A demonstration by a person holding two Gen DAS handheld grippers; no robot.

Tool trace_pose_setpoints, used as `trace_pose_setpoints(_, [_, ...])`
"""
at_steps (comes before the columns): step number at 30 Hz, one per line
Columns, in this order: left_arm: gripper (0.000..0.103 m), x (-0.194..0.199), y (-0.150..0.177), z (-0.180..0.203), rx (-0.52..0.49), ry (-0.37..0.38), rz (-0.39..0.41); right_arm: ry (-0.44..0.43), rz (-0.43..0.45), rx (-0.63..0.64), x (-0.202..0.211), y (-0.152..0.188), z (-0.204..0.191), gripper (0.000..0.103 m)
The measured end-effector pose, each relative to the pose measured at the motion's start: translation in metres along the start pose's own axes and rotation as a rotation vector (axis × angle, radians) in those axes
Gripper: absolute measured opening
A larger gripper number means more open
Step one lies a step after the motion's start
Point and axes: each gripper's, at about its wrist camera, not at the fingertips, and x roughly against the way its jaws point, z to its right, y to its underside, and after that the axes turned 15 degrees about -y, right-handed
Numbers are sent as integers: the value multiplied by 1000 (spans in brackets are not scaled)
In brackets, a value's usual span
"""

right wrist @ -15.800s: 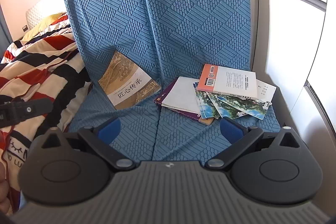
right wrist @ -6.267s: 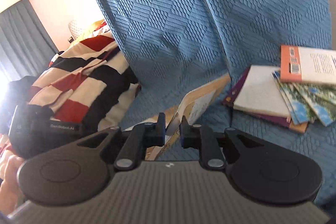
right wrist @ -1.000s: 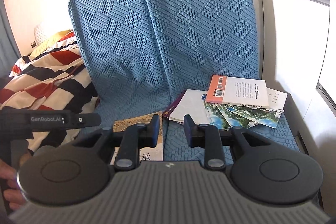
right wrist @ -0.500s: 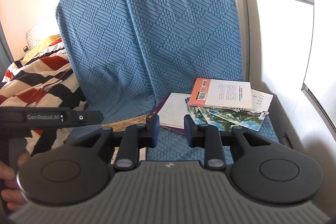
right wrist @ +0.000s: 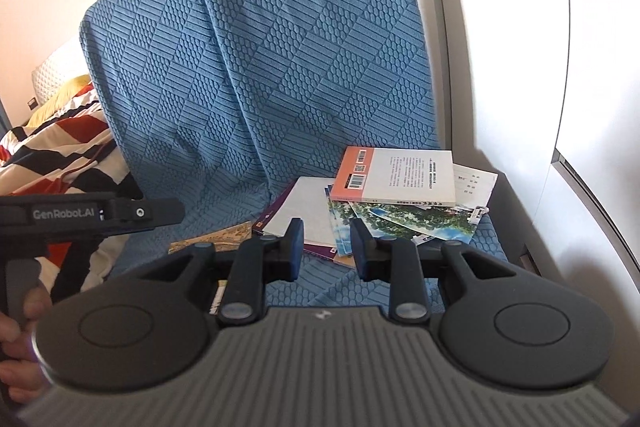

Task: Organize objects
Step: 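Move both grippers toward the pile of orange book and postcards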

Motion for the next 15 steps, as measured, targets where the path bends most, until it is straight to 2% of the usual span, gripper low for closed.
trace_pose_setpoints(15, [43,-29,-4,33,-33,7,-31,97,-18,-105,-2,7,56,30])
